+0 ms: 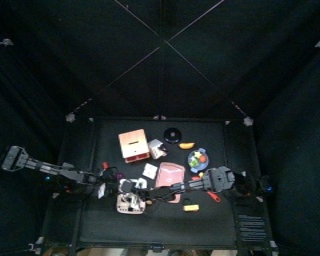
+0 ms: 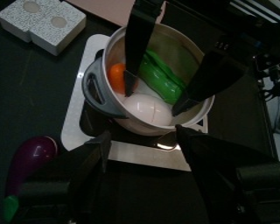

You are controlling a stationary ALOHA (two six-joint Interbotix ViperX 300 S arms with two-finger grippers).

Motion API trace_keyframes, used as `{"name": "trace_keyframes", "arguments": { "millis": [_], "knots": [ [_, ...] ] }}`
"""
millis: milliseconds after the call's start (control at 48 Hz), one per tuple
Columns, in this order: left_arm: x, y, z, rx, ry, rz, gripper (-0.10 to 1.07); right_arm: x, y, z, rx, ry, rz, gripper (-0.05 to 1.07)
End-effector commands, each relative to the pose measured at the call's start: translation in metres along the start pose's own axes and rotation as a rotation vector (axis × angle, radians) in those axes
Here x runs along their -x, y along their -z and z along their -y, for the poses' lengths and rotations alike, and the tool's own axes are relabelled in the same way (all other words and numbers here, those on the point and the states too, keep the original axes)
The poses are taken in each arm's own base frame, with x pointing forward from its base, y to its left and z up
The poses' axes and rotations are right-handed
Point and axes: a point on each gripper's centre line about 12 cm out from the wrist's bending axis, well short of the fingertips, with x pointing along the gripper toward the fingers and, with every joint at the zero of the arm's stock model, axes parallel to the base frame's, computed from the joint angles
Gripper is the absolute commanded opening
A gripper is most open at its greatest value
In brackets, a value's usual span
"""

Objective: Grab egg

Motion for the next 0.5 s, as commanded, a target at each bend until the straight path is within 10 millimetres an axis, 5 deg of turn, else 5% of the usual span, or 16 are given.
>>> {"name": "trace_keyframes", "arguments": {
  "millis": [0,479],
  "knots": [
    [-0.0006,-0.0071,0.0025,-0.005,0.007,0.020,0.94,0.0066,-0.0095,0.0012,-0.022,-0.008,0.018,0.89],
    [-0.0061,0.0005,-0.0002,-0.008,-0.010,-0.026,0.94,0.0036,-0.0148,0.0000,-0.032,-0.029,0.049,0.90]
  ]
}}
